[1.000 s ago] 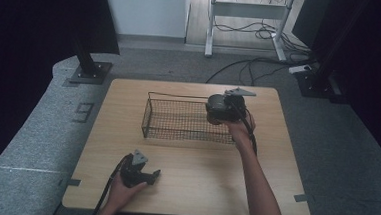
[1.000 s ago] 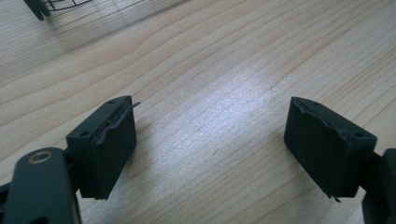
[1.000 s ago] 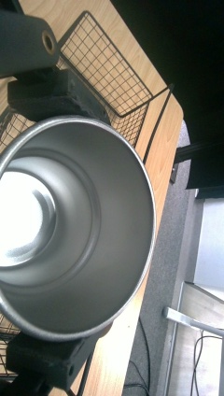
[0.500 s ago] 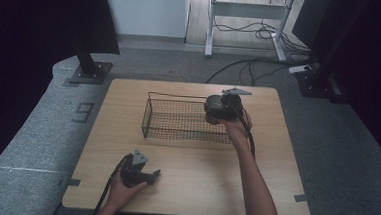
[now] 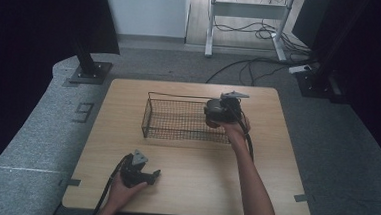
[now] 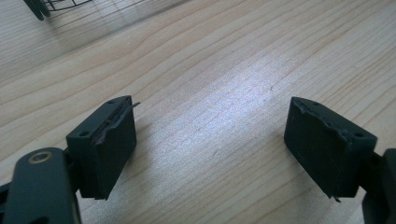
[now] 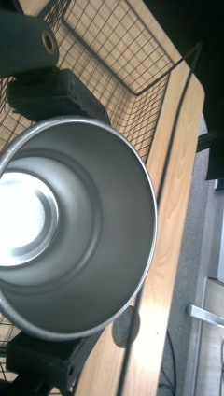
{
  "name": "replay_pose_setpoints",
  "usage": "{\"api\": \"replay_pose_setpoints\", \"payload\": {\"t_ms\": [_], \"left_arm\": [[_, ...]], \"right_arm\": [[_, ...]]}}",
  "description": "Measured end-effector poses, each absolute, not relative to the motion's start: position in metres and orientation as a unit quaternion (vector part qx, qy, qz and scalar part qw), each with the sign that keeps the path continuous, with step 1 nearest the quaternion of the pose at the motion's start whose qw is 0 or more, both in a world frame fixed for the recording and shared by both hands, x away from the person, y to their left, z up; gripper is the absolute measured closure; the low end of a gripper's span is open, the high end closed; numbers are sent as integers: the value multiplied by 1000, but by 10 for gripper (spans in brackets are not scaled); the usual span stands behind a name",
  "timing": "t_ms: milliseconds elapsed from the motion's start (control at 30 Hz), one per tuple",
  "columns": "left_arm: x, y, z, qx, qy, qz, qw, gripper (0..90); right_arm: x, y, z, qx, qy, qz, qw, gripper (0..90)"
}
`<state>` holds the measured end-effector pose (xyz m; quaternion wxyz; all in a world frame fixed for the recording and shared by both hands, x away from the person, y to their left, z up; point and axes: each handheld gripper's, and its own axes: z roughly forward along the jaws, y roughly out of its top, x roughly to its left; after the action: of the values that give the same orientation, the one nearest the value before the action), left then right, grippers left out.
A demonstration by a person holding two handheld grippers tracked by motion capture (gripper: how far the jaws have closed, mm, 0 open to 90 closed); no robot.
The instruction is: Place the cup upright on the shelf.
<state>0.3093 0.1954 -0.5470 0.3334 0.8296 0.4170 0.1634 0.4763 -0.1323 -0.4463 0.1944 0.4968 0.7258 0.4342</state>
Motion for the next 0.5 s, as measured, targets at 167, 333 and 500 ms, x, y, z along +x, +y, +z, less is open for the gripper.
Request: {"api": "replay_pose_setpoints", "payload": {"t_ms": [167,333,500], "left_arm": [[309,195,-547,829,417,163,334,169],[309,195,-547,829,417,163,334,169],[309,195,-547,829,417,163,334,168]], "right_arm": [[480,-131,-454,505,727,425,190,140],[481,-128,-459,507,730,416,191,139],[482,-127,-466,508,734,408,193,140]]}}
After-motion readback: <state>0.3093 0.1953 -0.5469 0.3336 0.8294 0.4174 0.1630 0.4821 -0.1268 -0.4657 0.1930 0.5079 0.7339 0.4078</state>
